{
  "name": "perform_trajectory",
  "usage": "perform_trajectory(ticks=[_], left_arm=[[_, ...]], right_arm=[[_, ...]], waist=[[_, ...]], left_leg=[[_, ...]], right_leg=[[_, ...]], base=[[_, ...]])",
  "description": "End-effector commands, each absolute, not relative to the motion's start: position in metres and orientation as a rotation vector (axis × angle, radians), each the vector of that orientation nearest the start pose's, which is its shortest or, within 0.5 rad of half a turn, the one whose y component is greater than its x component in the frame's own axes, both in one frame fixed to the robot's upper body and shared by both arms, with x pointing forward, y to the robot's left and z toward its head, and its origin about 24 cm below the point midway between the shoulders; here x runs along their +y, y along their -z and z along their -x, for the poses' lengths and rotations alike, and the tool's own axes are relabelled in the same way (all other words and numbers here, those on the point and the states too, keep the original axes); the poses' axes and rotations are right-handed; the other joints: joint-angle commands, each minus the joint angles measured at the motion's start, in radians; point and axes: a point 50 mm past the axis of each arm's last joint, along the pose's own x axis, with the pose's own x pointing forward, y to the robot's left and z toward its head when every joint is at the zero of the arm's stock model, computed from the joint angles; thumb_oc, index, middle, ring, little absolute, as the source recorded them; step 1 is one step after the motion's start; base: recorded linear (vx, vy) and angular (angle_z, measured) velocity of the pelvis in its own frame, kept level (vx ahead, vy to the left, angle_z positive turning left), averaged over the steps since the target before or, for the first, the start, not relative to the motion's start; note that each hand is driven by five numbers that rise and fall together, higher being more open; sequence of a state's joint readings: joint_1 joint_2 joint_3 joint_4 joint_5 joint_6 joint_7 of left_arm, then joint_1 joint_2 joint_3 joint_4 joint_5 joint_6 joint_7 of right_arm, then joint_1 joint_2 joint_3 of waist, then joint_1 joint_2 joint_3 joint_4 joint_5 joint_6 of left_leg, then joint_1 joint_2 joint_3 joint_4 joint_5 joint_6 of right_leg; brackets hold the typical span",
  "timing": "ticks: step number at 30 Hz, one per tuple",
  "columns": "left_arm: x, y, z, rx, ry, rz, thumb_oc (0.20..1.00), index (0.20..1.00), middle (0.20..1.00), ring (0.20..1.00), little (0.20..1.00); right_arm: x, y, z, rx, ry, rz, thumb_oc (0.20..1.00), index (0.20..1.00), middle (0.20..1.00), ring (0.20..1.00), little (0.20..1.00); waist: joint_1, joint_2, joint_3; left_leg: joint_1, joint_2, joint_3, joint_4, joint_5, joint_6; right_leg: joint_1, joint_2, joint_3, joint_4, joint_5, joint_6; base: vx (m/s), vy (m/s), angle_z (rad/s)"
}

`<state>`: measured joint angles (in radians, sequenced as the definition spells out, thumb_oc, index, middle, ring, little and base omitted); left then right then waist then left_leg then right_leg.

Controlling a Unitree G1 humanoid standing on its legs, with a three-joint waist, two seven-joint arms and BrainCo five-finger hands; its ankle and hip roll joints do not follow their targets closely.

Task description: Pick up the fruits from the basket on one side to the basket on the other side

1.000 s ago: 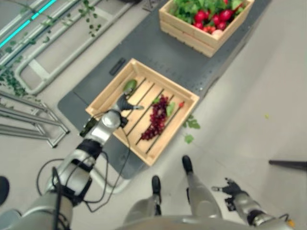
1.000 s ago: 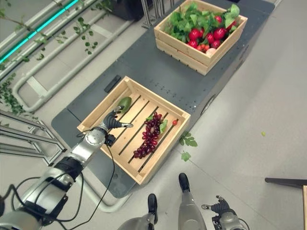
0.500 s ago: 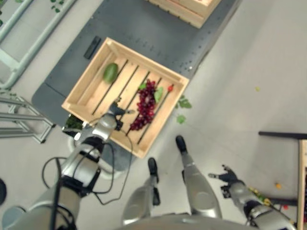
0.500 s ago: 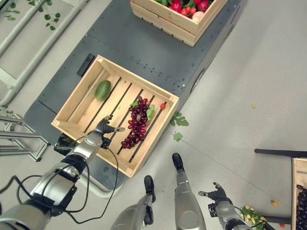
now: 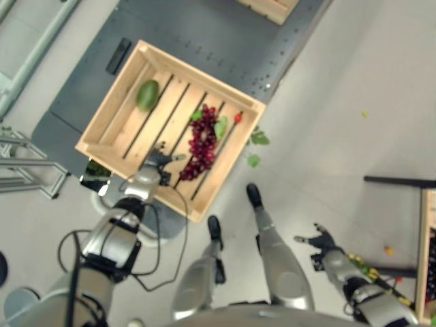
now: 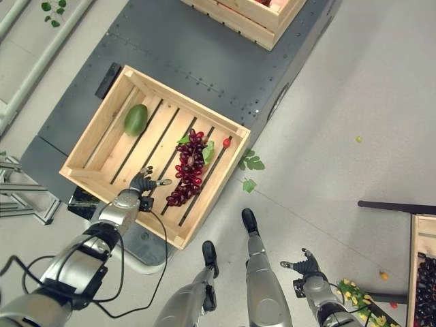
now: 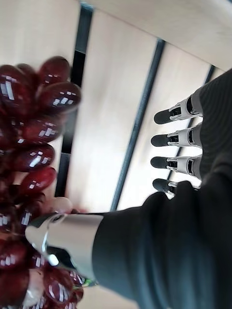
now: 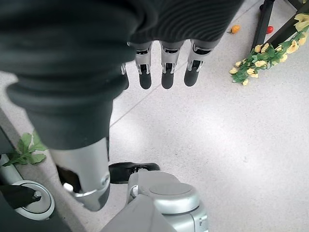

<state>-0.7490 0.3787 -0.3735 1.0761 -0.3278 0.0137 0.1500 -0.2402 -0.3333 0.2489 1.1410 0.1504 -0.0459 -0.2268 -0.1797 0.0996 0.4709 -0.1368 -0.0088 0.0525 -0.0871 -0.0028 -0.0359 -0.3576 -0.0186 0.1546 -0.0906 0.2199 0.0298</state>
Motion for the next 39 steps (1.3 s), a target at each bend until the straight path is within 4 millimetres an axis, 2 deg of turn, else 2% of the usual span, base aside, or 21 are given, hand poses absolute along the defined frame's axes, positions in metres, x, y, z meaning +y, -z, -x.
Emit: perform_trajectory(ticks=[1,11,20,28,34,39], left_arm=[[0.202,-0.044,-0.371,0.318,-0.098,-0.394,1.000,1.000,1.000,1.000,1.000],[0.170,-0.059,-0.383,0.264,-0.066,-0.406,1.000,1.000,1.000,1.000,1.000],[0.159,-0.075,-0.394,0.248,-0.103,-0.370,1.000,1.000,1.000,1.000,1.000],[0.153,-0.073,-0.395,0.282,-0.155,-0.235,1.000,1.000,1.000,1.000,1.000],[0.139,-0.074,-0.395,0.283,-0.137,-0.112,1.000,1.000,1.000,1.000,1.000],[0.136,-0.076,-0.396,0.273,-0.139,-0.047,1.000,1.000,1.000,1.000,1.000]], right_arm=[[-0.258,0.109,-0.202,0.836,0.249,0.442,1.000,1.000,1.000,1.000,1.000],[-0.250,0.103,-0.215,0.790,0.232,0.452,1.000,1.000,1.000,1.000,1.000],[-0.246,0.101,-0.219,0.770,0.222,0.463,1.000,1.000,1.000,1.000,1.000],[-0.237,0.101,-0.222,0.747,0.227,0.454,1.000,1.000,1.000,1.000,1.000],[-0.234,0.099,-0.226,0.732,0.232,0.454,1.000,1.000,1.000,1.000,1.000],[-0.234,0.098,-0.227,0.724,0.237,0.453,1.000,1.000,1.000,1.000,1.000]], waist=[[-0.003,-0.012,-0.013],[-0.018,-0.003,0.017],[-0.036,0.004,0.035],[-0.051,-0.006,0.049],[-0.055,-0.011,0.049],[-0.056,-0.015,0.049]], left_leg=[[-0.089,-0.043,-0.058,0.003,0.041,-0.007],[-0.111,-0.049,-0.051,0.002,0.050,-0.010],[-0.126,-0.052,-0.037,0.003,0.056,-0.011],[-0.153,-0.049,-0.014,0.001,0.063,-0.012],[-0.168,-0.049,0.000,0.001,0.065,-0.013],[-0.172,-0.046,0.008,0.001,0.065,-0.013]], right_leg=[[0.018,0.013,-0.032,0.015,-0.096,0.078],[-0.006,0.011,-0.023,0.016,-0.085,0.076],[-0.024,0.012,-0.010,0.019,-0.078,0.075],[-0.061,0.020,0.010,0.021,-0.065,0.077],[-0.079,0.029,0.024,0.020,-0.058,0.079],[-0.085,0.033,0.033,0.020,-0.053,0.079]], base=[[0.00,0.000,0.00],[0.00,0.001,0.00],[0.00,0.002,-0.02],[-0.03,-0.006,-0.10],[-0.02,-0.008,-0.08],[-0.01,-0.005,-0.07]])
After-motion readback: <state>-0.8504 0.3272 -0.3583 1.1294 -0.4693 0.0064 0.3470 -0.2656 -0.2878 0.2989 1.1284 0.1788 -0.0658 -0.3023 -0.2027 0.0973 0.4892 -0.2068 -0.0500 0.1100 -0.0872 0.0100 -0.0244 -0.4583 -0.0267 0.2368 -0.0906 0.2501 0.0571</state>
